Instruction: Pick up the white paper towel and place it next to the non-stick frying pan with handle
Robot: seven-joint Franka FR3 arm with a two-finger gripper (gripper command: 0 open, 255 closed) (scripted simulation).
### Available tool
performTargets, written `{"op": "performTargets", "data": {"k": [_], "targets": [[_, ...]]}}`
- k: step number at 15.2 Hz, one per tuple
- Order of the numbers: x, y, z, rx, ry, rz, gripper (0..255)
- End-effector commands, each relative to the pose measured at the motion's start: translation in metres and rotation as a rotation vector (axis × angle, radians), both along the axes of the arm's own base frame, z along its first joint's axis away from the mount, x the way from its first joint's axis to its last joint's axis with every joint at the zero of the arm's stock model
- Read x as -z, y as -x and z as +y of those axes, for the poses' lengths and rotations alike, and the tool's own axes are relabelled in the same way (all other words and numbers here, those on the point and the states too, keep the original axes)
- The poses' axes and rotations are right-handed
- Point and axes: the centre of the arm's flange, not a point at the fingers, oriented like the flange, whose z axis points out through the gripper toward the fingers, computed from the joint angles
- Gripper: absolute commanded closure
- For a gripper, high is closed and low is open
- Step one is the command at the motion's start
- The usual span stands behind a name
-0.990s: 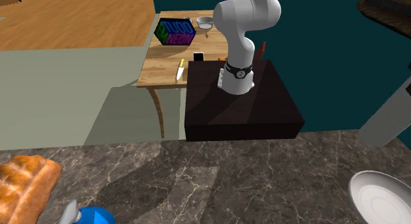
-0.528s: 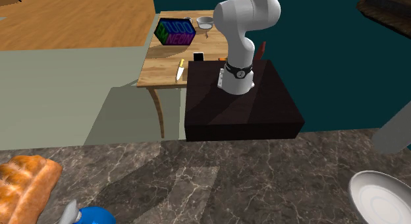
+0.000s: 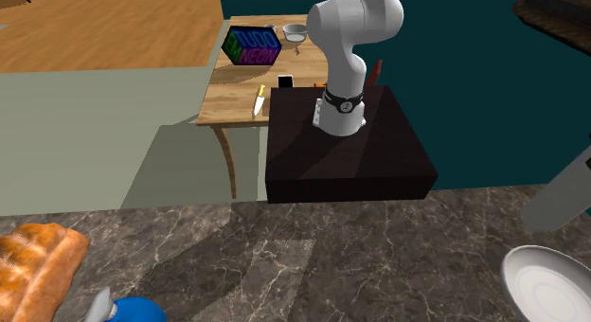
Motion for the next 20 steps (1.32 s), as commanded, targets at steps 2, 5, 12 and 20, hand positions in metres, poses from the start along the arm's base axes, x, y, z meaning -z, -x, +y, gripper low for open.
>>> {"op": "performTargets", "data": {"k": [2, 5, 12, 20], "targets": [[0.016, 0.000, -0.001, 0.000, 0.000, 0.000, 255], [0.032, 0.000, -0.001, 0.000, 0.000, 0.000, 255], [0.069, 0.000, -0.001, 0.000, 0.000, 0.000, 255], [0.111, 0.000, -0.001, 0.000, 0.000, 0.000, 255]]}}
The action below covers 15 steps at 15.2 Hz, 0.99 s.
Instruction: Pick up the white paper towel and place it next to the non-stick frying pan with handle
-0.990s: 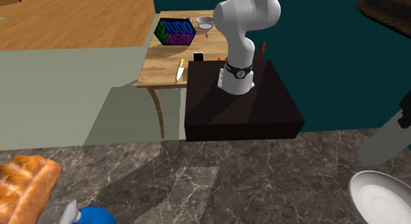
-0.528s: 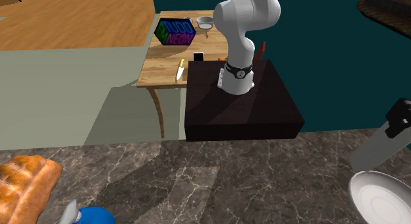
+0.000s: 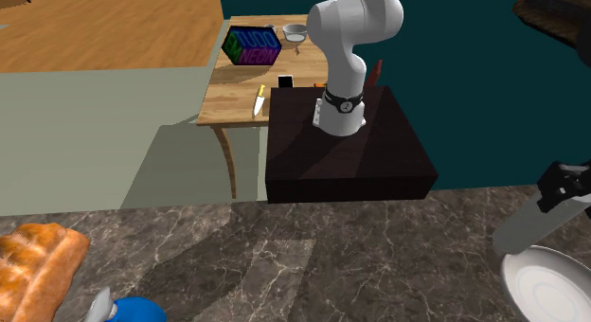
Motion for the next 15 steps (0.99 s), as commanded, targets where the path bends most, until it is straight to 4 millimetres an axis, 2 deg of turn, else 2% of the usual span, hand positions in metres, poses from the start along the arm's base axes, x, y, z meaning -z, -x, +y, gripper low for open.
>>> {"op": "performTargets", "data": {"k": [1, 15], "targets": [[0.012, 0.000, 0.000, 0.000, 0.000, -0.001, 255], [0.086, 0.000, 0.000, 0.000, 0.000, -0.001, 255]]}}
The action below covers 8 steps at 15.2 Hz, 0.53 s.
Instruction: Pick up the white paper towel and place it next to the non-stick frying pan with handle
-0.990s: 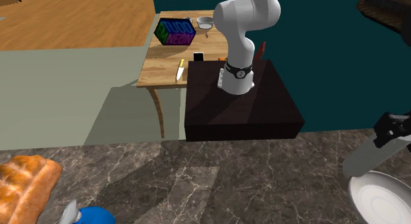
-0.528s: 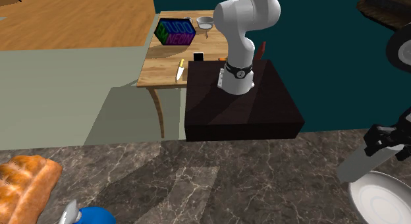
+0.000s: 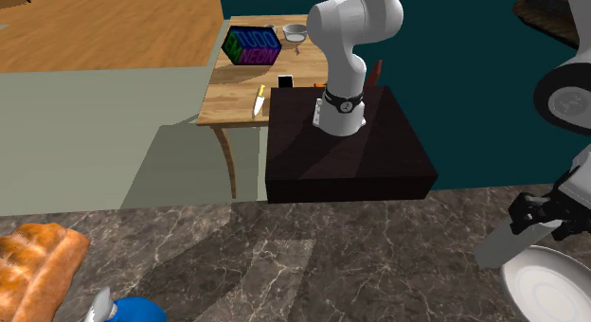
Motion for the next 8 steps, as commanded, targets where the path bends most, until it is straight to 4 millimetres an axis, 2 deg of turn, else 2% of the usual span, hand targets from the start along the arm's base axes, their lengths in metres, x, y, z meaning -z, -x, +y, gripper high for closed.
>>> {"op": "performTargets", "data": {"k": [1, 4, 8], "targets": [[0.012, 0.000, 0.000, 0.000, 0.000, 0.000, 255], [0.033, 0.000, 0.000, 0.000, 0.000, 0.000, 255], [0.033, 0.000, 0.000, 0.000, 0.000, 0.000, 255]]}}
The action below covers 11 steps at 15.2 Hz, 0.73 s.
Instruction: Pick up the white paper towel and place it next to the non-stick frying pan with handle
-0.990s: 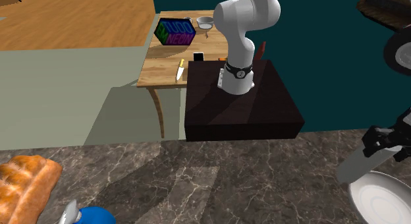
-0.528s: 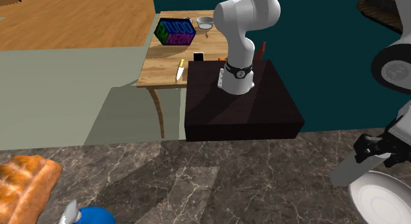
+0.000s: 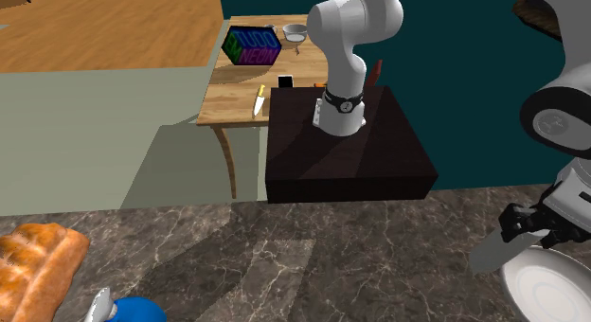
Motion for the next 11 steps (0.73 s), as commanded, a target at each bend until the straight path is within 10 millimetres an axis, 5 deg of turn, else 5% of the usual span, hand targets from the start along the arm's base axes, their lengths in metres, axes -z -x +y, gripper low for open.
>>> {"op": "performTargets", "data": {"k": [1, 4, 5, 10, 11], "targets": [[0.000, 0.000, 0.000, 0.000, 0.000, 0.000, 255], [0.000, 0.000, 0.000, 0.000, 0.000, 0.000, 255], [0.000, 0.000, 0.000, 0.000, 0.000, 0.000, 0], [0.000, 0.000, 0.000, 0.000, 0.000, 0.000, 0], [-0.013, 0.000, -0.001, 0.000, 0.000, 0.000, 0]]}}
